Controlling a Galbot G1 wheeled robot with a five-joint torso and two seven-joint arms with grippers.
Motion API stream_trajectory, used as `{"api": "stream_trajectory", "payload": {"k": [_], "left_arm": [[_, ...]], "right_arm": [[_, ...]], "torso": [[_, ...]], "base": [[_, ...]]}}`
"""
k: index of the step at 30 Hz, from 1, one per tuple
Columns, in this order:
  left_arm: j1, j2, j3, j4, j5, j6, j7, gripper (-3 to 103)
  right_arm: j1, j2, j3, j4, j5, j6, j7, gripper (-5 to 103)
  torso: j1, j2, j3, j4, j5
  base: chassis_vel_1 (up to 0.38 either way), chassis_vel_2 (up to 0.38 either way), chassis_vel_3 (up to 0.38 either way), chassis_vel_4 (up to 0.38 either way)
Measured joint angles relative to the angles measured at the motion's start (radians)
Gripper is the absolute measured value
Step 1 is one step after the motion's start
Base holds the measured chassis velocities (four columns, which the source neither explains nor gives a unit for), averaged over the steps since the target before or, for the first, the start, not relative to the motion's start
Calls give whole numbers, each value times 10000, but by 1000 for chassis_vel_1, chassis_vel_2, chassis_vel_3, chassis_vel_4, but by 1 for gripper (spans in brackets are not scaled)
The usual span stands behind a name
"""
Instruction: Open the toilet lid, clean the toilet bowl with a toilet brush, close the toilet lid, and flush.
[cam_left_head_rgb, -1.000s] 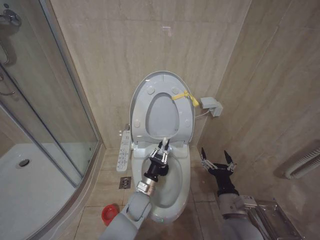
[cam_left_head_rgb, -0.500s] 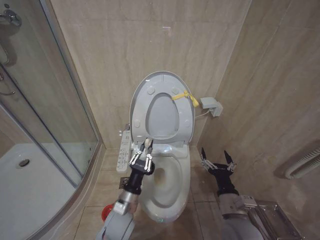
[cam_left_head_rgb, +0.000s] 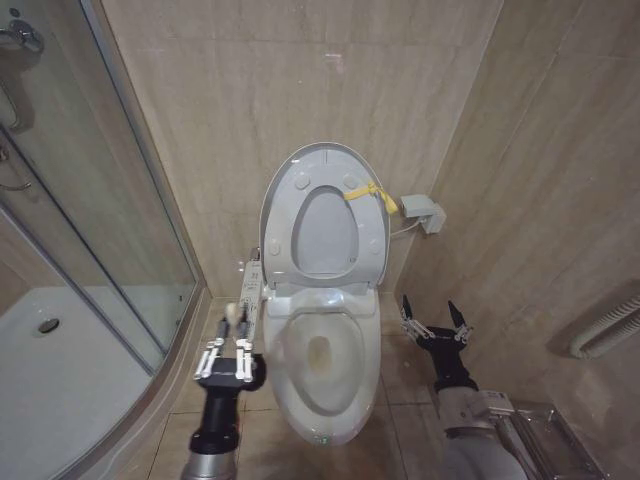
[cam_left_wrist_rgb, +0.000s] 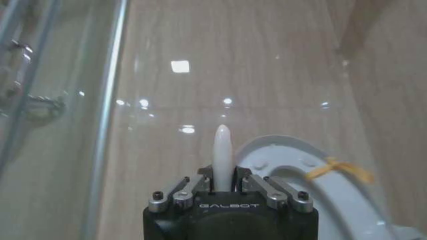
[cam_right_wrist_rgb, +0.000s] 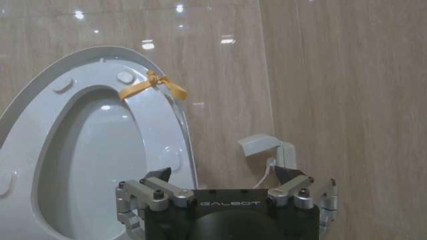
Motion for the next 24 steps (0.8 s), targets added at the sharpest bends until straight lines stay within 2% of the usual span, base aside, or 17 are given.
{"api": "stream_trajectory", "payload": {"k": [6,8,16,21,24], "left_arm": [[-206,217,-495,243,-185,-129,-126,22],[-197,269,-823,525,-210,-391,-301,22],[-43,190,-1174,1151,-348,-419,-757,22],[-198,219,-1453,1893,-813,-381,-1018,22],[-533,291,-1690,2666,-1340,-578,-1151,22]], "right_arm": [[0,0,0,0,0,0,0,100],[0,0,0,0,0,0,0,100],[0,0,0,0,0,0,0,100],[0,0,0,0,0,0,0,100],[0,0,0,0,0,0,0,100]], "torso": [[2,-1,1,-2,-1],[2,-1,1,-2,-1],[2,-1,1,0,-1],[2,-1,1,0,-1],[1,0,1,0,0]], "base": [[0,0,0,0],[0,0,0,0],[0,0,0,0],[0,0,0,0],[0,0,0,0]]}}
